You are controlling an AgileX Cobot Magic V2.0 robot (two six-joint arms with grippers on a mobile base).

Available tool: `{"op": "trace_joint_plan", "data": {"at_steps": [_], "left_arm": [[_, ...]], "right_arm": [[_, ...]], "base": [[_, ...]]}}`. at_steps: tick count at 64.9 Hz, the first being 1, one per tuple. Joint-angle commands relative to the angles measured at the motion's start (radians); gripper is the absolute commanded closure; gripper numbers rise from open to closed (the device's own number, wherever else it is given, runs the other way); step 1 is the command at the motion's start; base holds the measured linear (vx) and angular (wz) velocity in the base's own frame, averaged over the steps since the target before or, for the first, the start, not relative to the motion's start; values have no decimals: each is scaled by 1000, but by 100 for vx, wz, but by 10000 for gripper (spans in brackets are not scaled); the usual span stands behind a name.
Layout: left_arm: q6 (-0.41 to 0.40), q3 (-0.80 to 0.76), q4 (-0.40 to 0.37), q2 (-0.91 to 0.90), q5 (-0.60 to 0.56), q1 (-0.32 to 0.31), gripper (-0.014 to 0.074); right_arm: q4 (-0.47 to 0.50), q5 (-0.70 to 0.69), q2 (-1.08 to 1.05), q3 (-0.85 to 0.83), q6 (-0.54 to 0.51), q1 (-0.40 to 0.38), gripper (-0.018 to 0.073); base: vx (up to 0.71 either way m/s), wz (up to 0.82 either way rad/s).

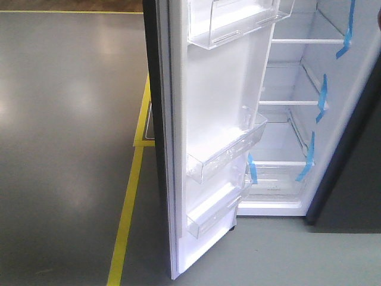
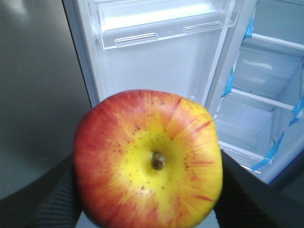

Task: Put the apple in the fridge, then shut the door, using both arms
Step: 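Approach the refrigerator door bins with the apple held, then position the right gripper with the apple above the upper door bin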

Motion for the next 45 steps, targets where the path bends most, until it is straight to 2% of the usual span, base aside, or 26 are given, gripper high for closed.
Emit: {"op": "trace_joint_plan", "data": {"at_steps": [1,45], "left_arm": [[-7,28,-1,-17,-71,1,603],[-7,28,-1,-17,-71,1,603]], "right_arm": [[34,-66,-13,-28,-7,-3,568],[34,-66,-13,-28,-7,-3,568]], "base": [[13,-2],[12,-2]]}}
